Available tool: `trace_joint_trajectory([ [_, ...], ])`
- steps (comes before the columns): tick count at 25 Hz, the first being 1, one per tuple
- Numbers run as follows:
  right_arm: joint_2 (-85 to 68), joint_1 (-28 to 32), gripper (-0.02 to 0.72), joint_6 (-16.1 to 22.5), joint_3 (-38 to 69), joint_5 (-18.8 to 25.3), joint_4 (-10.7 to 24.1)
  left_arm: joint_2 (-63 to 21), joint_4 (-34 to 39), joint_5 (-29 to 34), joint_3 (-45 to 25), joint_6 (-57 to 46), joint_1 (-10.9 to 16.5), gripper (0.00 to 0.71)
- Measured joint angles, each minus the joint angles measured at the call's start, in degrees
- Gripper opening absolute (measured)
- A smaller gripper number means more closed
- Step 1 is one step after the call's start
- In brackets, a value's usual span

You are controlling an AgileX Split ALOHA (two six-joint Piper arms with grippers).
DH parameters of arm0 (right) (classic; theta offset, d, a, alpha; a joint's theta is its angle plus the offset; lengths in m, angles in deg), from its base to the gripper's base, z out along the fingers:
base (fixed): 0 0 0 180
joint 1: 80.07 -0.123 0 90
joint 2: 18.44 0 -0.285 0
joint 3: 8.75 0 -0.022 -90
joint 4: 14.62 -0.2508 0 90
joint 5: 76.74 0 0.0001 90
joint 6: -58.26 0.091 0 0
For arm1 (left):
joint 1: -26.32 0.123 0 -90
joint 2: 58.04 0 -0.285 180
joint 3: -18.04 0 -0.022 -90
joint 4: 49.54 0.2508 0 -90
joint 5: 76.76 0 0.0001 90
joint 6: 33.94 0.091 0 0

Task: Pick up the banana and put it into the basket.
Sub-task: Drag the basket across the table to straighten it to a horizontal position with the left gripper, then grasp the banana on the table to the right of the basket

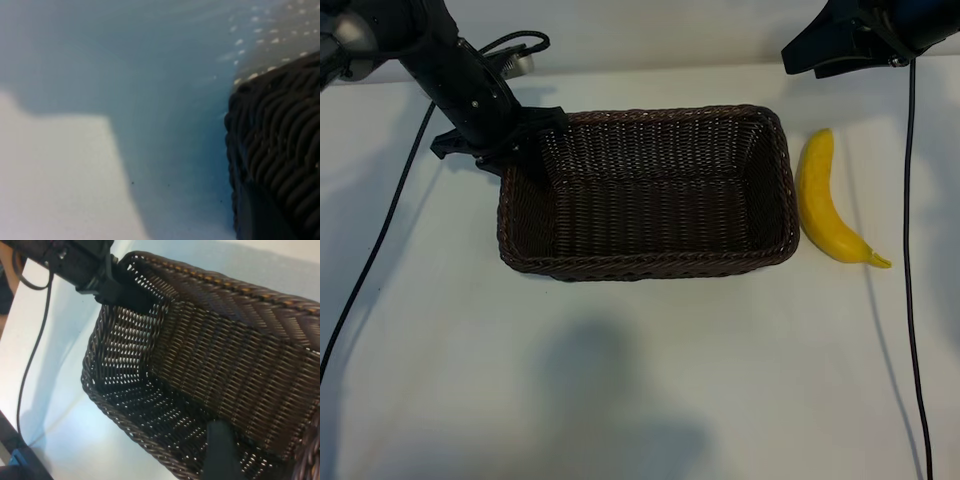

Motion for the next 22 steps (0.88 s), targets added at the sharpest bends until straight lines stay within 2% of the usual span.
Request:
trace_joint_trajectory([
  [4, 0.00, 0.00, 0.483, 0.00, 0.00, 0.00, 0.00, 0.00, -0.06, 0.00, 0.00, 0.00, 0.00, 0.198],
  [6, 0.00, 0.00, 0.483, 0.00, 0.00, 0.05, 0.00, 0.00, -0.06, 0.00, 0.00, 0.00, 0.00, 0.226],
  [12, 0.00, 0.00, 0.483, 0.00, 0.00, 0.05, 0.00, 0.00, -1.88, 0.00, 0.05, 0.00, 0.00, 0.481],
  [14, 0.00, 0.00, 0.483, 0.00, 0.00, 0.05, 0.00, 0.00, -1.87, 0.00, 0.47, -0.04, 0.00, 0.531],
  [19, 0.00, 0.00, 0.483, 0.00, 0.00, 0.05, 0.00, -2.39, -1.64, 0.70, 1.38, -1.46, 0.00, 0.541],
  [22, 0.00, 0.00, 0.483, 0.00, 0.00, 0.05, 0.00, -6.00, 1.22, 0.70, 1.70, -3.07, 0.00, 0.537],
])
